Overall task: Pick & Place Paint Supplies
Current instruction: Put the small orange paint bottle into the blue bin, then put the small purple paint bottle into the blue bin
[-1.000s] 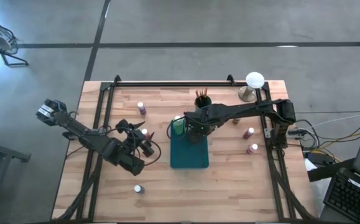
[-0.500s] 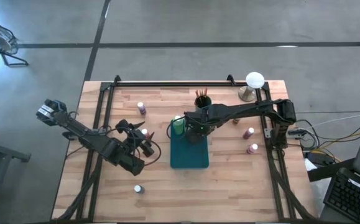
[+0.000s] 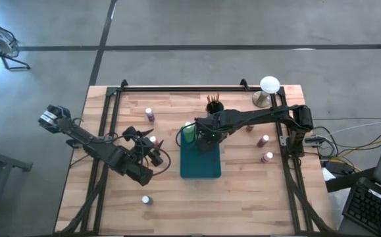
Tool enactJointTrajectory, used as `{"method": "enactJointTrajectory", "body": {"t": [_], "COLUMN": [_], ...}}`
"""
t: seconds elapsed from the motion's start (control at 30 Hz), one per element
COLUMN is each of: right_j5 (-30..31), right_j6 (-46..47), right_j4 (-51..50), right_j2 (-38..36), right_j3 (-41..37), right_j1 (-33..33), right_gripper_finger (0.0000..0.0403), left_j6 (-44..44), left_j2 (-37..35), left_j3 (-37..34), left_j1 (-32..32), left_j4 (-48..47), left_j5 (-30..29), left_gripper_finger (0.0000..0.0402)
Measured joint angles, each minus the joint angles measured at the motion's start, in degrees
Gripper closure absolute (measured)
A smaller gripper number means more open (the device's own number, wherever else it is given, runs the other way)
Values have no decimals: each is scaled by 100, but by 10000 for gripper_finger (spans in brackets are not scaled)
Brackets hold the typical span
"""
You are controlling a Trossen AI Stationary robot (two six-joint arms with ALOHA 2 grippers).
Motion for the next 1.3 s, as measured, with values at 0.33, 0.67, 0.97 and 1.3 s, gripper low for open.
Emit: {"method": "enactJointTrajectory", "body": {"t": [0.33, 0.67, 0.97, 1.3], "right_j5": [-52, 971, 1691, 2486], "right_j6": [-254, -295, -268, -709], "right_j4": [-873, -2766, -3029, -3018], "right_j2": [-28, -135, -909, -1491], "right_j3": [443, 1102, 1153, 1089], "right_j1": [0, 159, 400, 466], "right_gripper_finger": [269, 231, 232, 262], "left_j6": [4, -43, -389, -428], "left_j2": [0, 0, 0, 0], "left_j3": [0, 0, -2, -2], "left_j1": [4, -2, 0, 46], "left_j4": [0, -54, -535, -556], "left_j5": [66, 158, 159, 316], "left_gripper_finger": [108, 108, 108, 108]}}
